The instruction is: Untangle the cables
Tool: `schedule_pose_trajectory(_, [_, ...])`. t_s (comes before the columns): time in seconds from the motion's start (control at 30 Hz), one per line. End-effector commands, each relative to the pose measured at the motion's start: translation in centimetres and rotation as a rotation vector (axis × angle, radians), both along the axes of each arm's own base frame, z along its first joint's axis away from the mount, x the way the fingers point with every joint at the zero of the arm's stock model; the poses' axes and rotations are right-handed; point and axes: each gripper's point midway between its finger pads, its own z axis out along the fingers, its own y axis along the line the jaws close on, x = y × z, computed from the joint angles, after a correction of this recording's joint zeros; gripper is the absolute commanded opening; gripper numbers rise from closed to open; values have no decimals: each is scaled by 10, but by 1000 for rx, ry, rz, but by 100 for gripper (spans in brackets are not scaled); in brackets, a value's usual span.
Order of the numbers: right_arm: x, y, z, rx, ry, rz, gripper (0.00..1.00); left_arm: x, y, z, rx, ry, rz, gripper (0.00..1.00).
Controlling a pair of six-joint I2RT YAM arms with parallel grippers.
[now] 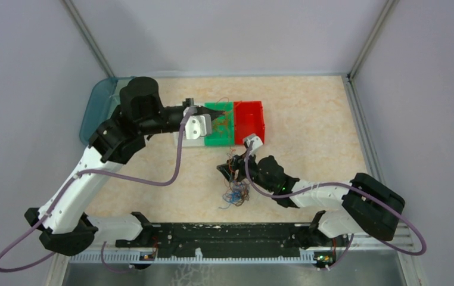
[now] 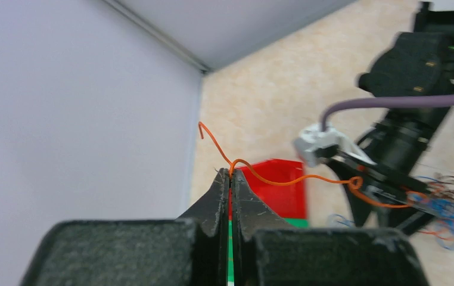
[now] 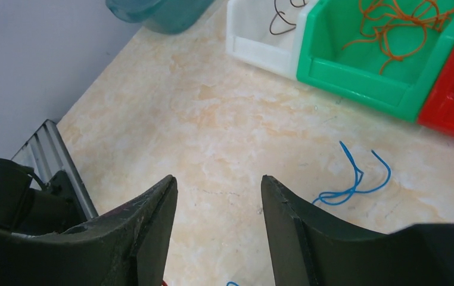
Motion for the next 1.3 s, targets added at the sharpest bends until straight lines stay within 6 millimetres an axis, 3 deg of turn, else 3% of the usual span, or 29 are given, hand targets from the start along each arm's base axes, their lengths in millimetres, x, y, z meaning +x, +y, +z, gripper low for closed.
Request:
schedule_pose_trajectory(0.0, [1, -3, 4, 41, -15, -34, 55, 16, 13, 83, -204, -316, 114, 0])
schedule_pose_trajectory(0.33, [-2, -13, -8, 13, 5, -50, 54, 24, 53, 192, -506, -674, 326, 0])
schedule_pose_trajectory(0.53, [-5, -17, -13, 6, 13, -50, 54, 9, 83, 259, -713, -851, 414, 0])
schedule_pose_trajectory(0.63, [-6, -17, -14, 4, 17, -49, 54, 5, 82, 268, -717, -844, 394, 0])
schedule_pose_trajectory(0.73, [-3, -19, -8, 1, 0, -59, 54, 3, 78, 263, -698, -836, 369, 0])
schedule_pose_trajectory(0.83, [2, -22, 16, 10, -52, -82, 55, 4, 76, 257, -685, -814, 361, 0])
schedule_pose_trajectory(1.07, [-1, -15, 128, 120, -272, -24, 68, 3, 72, 250, -666, -790, 337, 0])
schedule_pose_trajectory(1.27, [13, 4, 178, 108, -376, -15, 70, 2, 67, 245, -654, -776, 308, 0])
